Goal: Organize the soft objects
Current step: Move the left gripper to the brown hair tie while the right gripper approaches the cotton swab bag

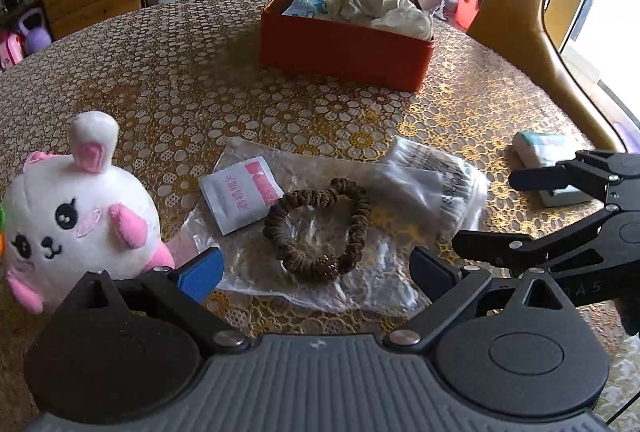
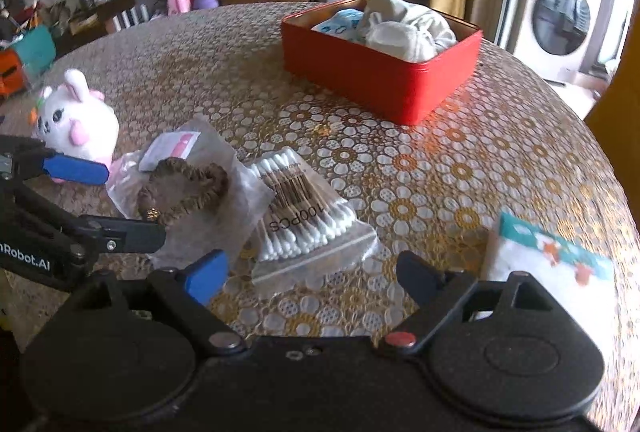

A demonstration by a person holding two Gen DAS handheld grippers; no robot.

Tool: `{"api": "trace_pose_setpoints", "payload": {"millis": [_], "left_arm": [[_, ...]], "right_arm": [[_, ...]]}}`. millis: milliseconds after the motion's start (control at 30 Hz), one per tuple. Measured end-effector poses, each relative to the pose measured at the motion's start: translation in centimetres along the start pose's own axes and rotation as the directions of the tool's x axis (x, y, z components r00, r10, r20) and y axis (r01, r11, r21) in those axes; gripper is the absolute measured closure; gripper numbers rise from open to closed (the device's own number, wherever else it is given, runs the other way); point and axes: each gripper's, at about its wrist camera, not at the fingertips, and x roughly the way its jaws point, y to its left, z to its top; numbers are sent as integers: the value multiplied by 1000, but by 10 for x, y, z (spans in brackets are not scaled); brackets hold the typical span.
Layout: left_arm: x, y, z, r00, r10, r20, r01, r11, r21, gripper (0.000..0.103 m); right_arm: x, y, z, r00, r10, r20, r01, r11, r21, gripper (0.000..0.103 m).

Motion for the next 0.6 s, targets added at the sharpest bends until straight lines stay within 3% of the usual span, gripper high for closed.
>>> {"api": "trace_pose_setpoints", "payload": {"millis": [300,600], "left_arm": [[17,0,-1,999,38,16,-38,999,-4,5],[17,-8,-5,998,37,49,-40,998,46,35]], "right_arm": [[25,-5,9,1000,19,1,-19,999,-50,17],[29,-2,11,998,28,48,-24,996,-82,34]]}}
